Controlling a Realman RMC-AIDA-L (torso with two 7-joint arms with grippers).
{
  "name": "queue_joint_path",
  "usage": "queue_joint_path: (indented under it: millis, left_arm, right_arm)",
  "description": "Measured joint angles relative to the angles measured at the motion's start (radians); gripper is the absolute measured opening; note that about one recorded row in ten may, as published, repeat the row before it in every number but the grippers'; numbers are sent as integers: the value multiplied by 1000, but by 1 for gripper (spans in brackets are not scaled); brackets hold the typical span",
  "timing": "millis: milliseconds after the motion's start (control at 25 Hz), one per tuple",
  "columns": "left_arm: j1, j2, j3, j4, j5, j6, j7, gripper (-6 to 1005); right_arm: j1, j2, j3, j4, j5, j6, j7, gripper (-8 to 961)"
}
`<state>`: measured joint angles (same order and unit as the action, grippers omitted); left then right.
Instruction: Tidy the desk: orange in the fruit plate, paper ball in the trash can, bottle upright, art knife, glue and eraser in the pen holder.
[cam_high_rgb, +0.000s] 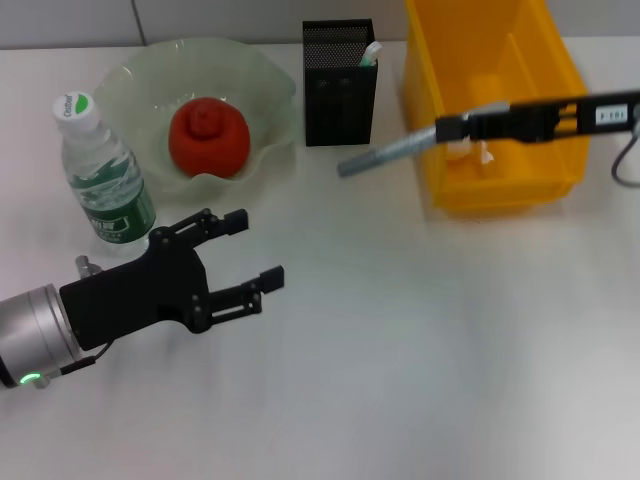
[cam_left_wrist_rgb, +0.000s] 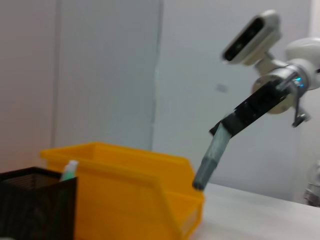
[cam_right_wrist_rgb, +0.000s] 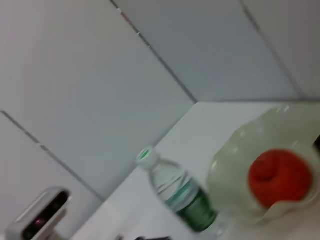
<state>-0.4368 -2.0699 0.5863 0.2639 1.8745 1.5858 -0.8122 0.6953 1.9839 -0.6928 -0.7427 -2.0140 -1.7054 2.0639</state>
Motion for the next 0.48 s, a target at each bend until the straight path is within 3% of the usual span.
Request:
queue_joint_path:
  millis: [480]
  left_arm:
    - [24,1,-49,-14,0,-47,9,832]
  right_arm:
    - [46,-31,0,-131,-1,133,-8,150]
